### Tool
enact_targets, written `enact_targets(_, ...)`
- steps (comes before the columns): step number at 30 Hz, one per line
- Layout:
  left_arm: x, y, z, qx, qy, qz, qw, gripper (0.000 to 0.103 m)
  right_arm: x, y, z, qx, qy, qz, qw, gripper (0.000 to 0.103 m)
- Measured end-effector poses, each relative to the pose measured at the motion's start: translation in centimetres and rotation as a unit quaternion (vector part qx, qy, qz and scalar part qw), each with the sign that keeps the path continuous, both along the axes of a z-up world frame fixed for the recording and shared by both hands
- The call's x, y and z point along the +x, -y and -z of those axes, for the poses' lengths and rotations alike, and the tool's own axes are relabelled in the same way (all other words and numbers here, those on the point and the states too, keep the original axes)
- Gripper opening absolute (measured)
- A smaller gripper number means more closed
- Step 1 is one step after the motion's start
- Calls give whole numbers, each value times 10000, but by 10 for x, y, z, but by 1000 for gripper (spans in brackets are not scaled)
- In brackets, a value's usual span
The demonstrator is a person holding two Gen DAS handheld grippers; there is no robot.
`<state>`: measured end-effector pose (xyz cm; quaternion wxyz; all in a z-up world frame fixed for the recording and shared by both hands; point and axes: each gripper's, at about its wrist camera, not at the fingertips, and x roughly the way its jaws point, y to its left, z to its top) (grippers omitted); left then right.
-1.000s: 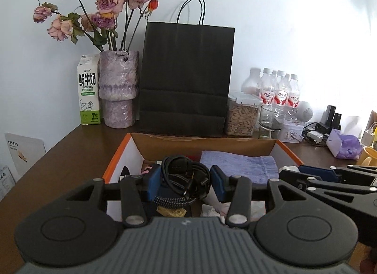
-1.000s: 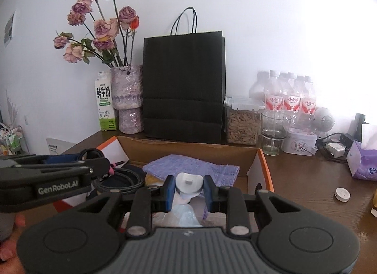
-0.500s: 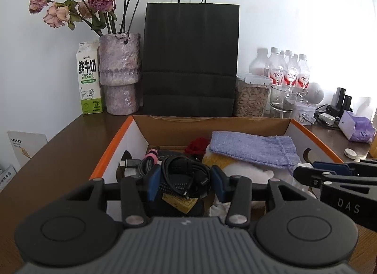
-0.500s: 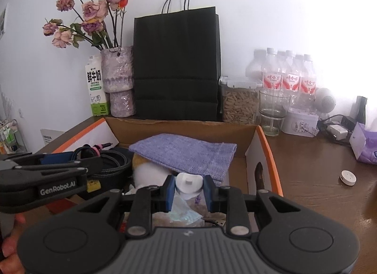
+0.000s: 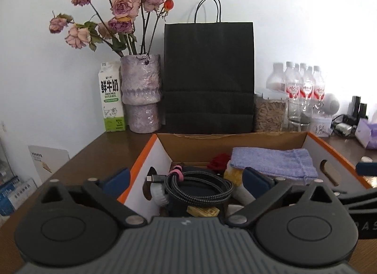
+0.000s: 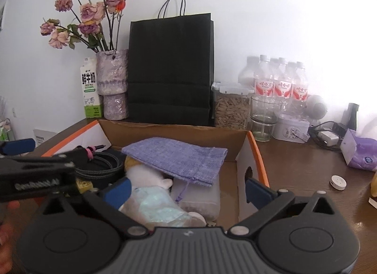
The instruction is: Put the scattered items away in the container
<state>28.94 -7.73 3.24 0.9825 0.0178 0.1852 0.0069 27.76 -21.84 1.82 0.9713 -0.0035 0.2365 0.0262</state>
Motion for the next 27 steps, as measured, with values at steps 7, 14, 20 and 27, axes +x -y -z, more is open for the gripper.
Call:
enact_targets(7,-1,-3,-4,-62,-72,-46,9999,103,-2,0,-4,8,26,13,10000,103)
enact_targets(14,-12,-3,-17,-55,-224,127,9997,103,-17,0,-25,112,91,-52,9999,103)
enact_targets(20,-46,-6,-34,0,-190,284,9994,103,-51,-3,-45,44,217,-63,9997,103)
enact_targets(27,-105,-14,-52,-31,-170,479,9987,103,-106,-3,-61,111,302,-41,9995,103)
